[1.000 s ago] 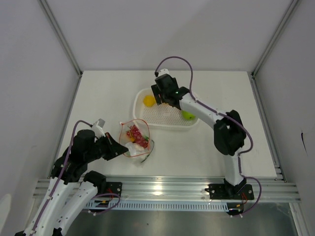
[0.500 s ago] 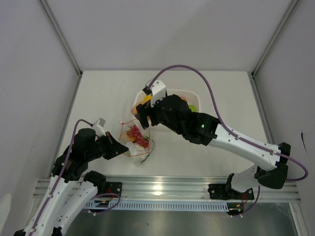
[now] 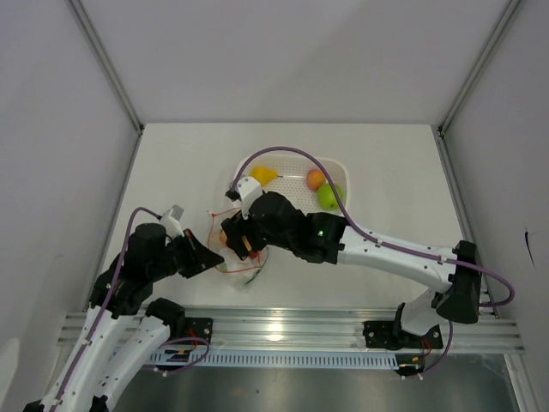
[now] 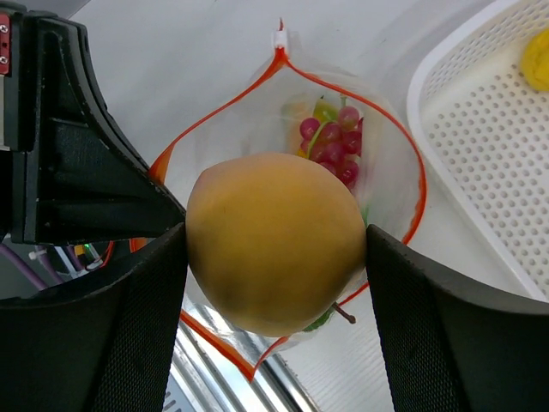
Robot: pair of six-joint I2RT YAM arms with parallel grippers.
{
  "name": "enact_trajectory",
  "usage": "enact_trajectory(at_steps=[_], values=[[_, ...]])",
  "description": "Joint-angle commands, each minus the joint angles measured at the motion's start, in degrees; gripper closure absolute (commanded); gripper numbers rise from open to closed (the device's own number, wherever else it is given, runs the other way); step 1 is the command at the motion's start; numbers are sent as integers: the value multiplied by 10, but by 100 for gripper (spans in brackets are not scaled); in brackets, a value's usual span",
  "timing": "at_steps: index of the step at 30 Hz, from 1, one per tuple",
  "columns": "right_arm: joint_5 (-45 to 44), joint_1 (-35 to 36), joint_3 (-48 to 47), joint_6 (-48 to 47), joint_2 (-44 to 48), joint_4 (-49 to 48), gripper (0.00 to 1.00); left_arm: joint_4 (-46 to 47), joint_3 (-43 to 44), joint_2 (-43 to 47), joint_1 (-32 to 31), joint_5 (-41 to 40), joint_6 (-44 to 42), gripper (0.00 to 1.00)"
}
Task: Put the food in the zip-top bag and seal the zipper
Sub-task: Place the fake fruit in the zipper food storage bag.
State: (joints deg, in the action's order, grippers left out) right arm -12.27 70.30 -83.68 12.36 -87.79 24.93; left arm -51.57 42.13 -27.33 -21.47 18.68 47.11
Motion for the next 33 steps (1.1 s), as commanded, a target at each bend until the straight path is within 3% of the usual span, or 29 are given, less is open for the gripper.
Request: enact_trajectory(at_steps=[1, 10, 13, 14, 16, 28, 33], values=[[27, 5, -12, 17, -16, -22, 65, 5, 26, -1, 1, 7, 0, 100], [4, 6, -80, 13, -106, 1, 45, 2, 27, 4, 1, 8, 1, 99], [-15, 4, -113, 8, -132, 13, 26, 0, 25, 9, 1, 7, 2, 99], [-20, 4, -122, 6, -136, 19, 12, -2, 25, 11, 1, 7, 2, 99], [-33, 4, -137, -1, -142, 21, 1, -3, 28, 11, 1, 6, 2, 100], [-104, -8, -134, -68, -61, -4, 1, 3, 22, 7, 1, 8, 2, 99], [-86, -100, -150, -54, -45, -10, 0, -3, 24, 11, 1, 4, -1, 100]])
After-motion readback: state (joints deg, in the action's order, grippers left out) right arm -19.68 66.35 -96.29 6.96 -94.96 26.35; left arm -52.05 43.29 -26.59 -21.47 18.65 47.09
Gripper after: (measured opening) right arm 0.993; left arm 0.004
